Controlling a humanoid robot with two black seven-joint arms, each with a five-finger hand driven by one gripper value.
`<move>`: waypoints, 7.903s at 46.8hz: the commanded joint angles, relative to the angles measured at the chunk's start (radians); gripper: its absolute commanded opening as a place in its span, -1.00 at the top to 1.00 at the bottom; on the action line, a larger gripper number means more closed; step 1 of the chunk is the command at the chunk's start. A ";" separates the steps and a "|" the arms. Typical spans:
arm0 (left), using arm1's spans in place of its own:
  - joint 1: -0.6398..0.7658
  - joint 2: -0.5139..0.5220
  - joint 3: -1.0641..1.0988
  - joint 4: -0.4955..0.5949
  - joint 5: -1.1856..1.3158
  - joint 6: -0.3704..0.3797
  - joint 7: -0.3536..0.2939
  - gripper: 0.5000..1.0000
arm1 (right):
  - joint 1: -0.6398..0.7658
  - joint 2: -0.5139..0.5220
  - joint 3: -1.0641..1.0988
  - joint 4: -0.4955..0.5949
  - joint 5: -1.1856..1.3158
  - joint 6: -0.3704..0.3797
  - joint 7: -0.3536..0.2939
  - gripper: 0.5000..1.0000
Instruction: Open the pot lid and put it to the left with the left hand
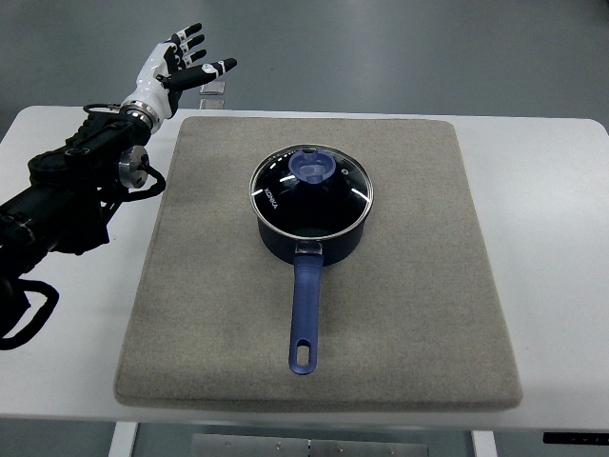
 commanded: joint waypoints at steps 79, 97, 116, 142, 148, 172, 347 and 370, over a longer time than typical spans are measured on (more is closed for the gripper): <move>-0.295 0.314 0.070 -0.677 1.472 -0.329 -0.254 -0.70 | 0.000 0.000 0.000 0.000 0.000 0.000 0.000 -0.67; -0.355 0.326 0.146 -0.697 1.584 -0.389 -0.254 -0.68 | 0.000 0.000 0.000 0.000 0.000 0.000 0.000 -0.67; -0.356 0.310 0.146 -0.731 1.685 -0.371 -0.254 -0.62 | 0.000 0.000 0.000 0.000 0.000 0.000 0.000 -0.67; -0.341 0.300 0.172 -0.737 1.747 -0.348 -0.254 -0.63 | 0.000 0.000 0.000 0.000 0.000 0.000 0.000 -0.67; -0.341 0.297 0.167 -0.737 1.744 -0.342 -0.254 -0.64 | 0.000 0.000 0.000 0.000 0.000 0.000 0.000 -0.67; -0.419 0.274 0.167 -0.691 1.650 -0.316 -0.254 -0.62 | 0.000 0.000 0.000 0.000 0.000 0.000 0.000 -0.67; -0.582 0.259 0.573 -0.688 1.329 -0.144 -0.254 -0.60 | 0.000 0.000 0.000 0.000 0.000 0.000 0.000 -0.67; -0.669 0.260 0.684 -0.725 1.329 -0.150 -0.254 -0.66 | 0.000 0.000 0.000 0.000 0.000 0.000 0.000 -0.67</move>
